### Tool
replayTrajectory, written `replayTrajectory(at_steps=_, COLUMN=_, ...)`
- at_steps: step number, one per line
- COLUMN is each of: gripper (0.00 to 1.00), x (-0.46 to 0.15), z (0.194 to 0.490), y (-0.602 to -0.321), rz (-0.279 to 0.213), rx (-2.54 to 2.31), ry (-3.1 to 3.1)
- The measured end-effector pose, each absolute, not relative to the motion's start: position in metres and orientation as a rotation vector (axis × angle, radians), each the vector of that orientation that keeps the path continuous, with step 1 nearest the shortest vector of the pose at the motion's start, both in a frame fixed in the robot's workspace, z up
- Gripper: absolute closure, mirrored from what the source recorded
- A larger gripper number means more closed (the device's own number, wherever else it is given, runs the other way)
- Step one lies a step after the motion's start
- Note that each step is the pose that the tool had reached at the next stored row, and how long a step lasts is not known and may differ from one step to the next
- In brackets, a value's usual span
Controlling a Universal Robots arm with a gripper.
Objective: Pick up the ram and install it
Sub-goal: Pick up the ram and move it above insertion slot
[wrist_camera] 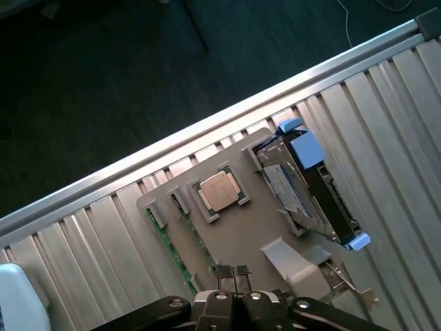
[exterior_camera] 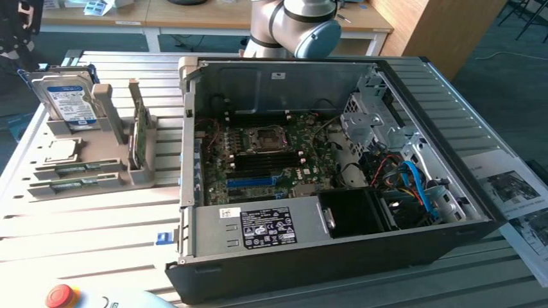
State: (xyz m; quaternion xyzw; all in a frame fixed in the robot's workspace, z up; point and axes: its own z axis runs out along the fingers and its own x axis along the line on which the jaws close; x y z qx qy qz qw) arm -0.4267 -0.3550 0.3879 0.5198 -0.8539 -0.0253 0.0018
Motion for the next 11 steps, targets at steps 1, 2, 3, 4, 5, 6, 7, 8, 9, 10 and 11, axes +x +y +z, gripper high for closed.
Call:
replayTrajectory(at_steps=1, gripper=0.9, x=-0.4267, z=0.388, y=-0.355, rz=-0.079, rx=1.656, ry=-2.663)
replayTrajectory(at_steps=2, gripper=0.9, x=-0.4267, z=0.388, y=-0.355, rz=-0.079, rx=1.68, ry=-2.648)
replayTrajectory(at_steps=3, gripper=0.9, x=-0.4267, z=0.3879, y=-0.355, rz=-0.079, rx=1.702, ry=-2.633)
replayTrajectory(at_steps=4, gripper=0.9, x=-0.4267, z=0.3879, y=-0.3549, rz=-0.079, rx=1.725, ry=-2.618)
replayTrajectory(at_steps=5, gripper=0.9, x=-0.4267, z=0.3879, y=-0.3549, rz=-0.079, rx=1.748, ry=-2.602)
replayTrajectory(at_steps=6, gripper=0.9, x=-0.4267, z=0.3879, y=-0.355, rz=-0.079, rx=1.773, ry=-2.584)
replayTrajectory(at_steps=7, gripper=0.9, x=-0.4267, z=0.3879, y=-0.355, rz=-0.079, rx=1.796, ry=-2.568)
replayTrajectory(at_steps=8, gripper=0.9, x=-0.4267, z=0.3879, y=-0.3549, rz=-0.079, rx=1.818, ry=-2.552)
replayTrajectory(at_steps=9, gripper=0.9, x=-0.4267, z=0.388, y=-0.3549, rz=-0.079, rx=1.84, ry=-2.535)
replayTrajectory(at_steps=10, gripper=0.9, x=-0.4267, z=0.3879, y=-0.355, rz=-0.078, rx=1.863, ry=-2.518)
replayTrajectory(at_steps=11, gripper=0.9, x=-0.4267, z=0.3879, y=-0.355, rz=-0.078, rx=1.885, ry=-2.501)
